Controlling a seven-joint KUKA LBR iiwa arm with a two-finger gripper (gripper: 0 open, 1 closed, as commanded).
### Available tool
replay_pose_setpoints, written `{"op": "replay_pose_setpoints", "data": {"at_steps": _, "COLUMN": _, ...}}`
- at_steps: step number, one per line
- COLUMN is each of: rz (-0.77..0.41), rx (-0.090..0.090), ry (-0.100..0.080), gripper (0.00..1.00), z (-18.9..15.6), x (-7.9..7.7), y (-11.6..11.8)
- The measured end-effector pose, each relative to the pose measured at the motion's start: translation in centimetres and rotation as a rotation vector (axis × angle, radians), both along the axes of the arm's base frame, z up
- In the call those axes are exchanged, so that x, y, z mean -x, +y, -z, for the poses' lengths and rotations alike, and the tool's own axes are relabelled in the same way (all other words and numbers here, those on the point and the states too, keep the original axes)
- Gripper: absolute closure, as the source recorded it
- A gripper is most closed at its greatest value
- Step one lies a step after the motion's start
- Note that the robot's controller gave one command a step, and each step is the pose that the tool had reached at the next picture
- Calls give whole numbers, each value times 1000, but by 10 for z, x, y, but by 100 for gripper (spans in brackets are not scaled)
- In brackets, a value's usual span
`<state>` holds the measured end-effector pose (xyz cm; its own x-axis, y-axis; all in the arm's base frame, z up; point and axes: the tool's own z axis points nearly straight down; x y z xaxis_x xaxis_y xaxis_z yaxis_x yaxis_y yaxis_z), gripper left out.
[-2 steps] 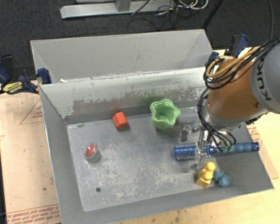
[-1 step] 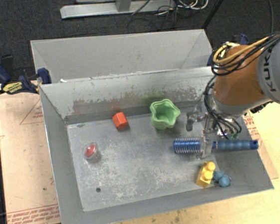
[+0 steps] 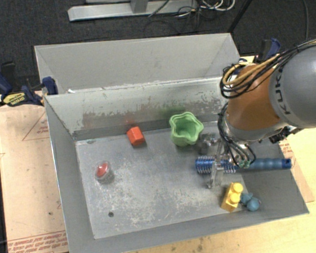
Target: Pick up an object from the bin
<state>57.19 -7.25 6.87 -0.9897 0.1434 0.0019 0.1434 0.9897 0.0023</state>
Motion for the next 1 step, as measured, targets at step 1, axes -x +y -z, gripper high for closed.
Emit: {"op": "replay_pose_setpoints", "data": {"at_steps": 1, "rz": -1, "rx": -1, "ry": -1, "gripper": 0, "z": 0, "x": 0, "y": 0}}
